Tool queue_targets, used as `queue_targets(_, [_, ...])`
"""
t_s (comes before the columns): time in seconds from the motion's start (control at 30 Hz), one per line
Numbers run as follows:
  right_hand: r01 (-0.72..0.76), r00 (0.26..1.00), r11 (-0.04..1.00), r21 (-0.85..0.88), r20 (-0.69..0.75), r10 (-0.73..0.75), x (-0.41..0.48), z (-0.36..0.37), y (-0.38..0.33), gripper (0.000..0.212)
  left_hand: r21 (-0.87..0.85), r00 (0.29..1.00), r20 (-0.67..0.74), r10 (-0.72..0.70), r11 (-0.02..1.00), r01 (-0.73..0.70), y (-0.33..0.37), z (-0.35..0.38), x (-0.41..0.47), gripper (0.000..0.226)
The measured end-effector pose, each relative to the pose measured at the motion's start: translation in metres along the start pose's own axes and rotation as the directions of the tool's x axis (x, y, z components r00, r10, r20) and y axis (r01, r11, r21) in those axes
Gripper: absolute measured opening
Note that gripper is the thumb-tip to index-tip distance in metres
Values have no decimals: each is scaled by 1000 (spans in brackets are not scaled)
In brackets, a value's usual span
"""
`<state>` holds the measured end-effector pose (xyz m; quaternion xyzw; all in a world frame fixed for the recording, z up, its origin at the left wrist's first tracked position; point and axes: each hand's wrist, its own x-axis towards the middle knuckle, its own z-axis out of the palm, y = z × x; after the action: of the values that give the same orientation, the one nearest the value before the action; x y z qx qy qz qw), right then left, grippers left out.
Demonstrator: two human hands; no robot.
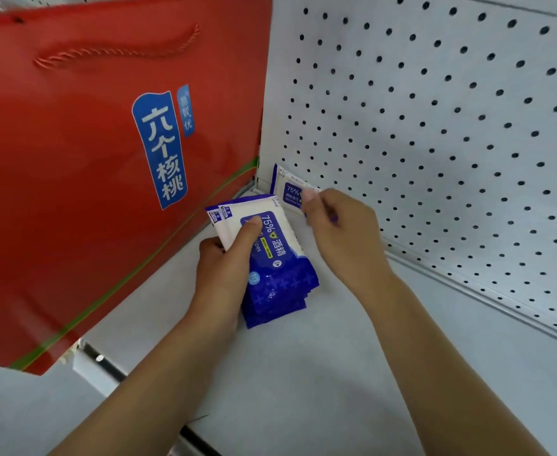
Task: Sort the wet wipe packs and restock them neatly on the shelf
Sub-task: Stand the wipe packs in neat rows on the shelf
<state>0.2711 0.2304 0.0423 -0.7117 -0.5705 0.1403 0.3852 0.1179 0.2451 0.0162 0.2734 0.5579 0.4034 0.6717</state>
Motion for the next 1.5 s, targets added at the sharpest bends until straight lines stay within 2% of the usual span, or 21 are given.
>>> queue_targets(0.03, [-94,992,990,101,96,85,-7,-2,-5,36,4,1000,3,11,1000,-11,-1,1,0,44])
queue_targets(0.07, [-142,975,981,128,188,117,-13,-3,-9,40,18,1000,2,28,999,-28,-3,2,-1,43])
queue_targets(0.13, [-162,938,984,76,321,130,-19,-8,-12,45,57,998,5,61,997,-61,-3,5,-3,50])
queue_targets(0.23, [-210,918,968,138,368,147,-18,-20,-9,35,99,998,32,61,993,-64,2,10,-8,81])
queue_targets(0.3, [-263,916,943,205,361,177,-16,-33,-7,31,111,997,55,55,992,-61,3,14,-9,86])
queue_targets(0.37, [-317,916,912,259,332,224,-12,-50,-2,34,115,996,72,61,991,-69,-1,19,-8,74])
queue_targets(0.43, [-306,942,920,247,218,255,-6,-70,10,34,116,996,51,76,990,-81,-7,24,-6,60])
queue_targets(0.5, [-233,973,967,106,35,230,-2,-91,26,25,134,993,17,116,984,-118,-13,30,-4,52])
queue_targets(0.57, [-179,982,983,-44,-68,176,0,-107,42,17,164,984,8,180,970,-179,-19,35,-3,49])
queue_targets(0.7, [-149,988,973,-178,-63,140,5,-111,58,19,250,957,0,290,927,-281,-27,39,-1,49])
queue_targets(0.9, [-146,989,945,-294,-56,135,8,-85,74,21,253,943,14,334,911,-326,-31,35,-2,43])
queue_targets(1.1, [-160,977,940,-302,-181,108,8,-70,78,26,261,936,23,350,902,-344,-31,35,-3,39])
queue_targets(1.17, [-180,971,936,-302,-206,120,7,-65,77,21,265,937,25,349,901,-343,-32,34,-2,40])
queue_targets(1.37, [-231,936,796,-560,-350,25,6,-55,66,13,245,942,31,335,911,-332,-31,31,-2,44])
queue_targets(1.5, [-317,926,754,-575,-359,116,5,-62,65,10,235,946,34,322,917,-321,-30,29,-2,45])
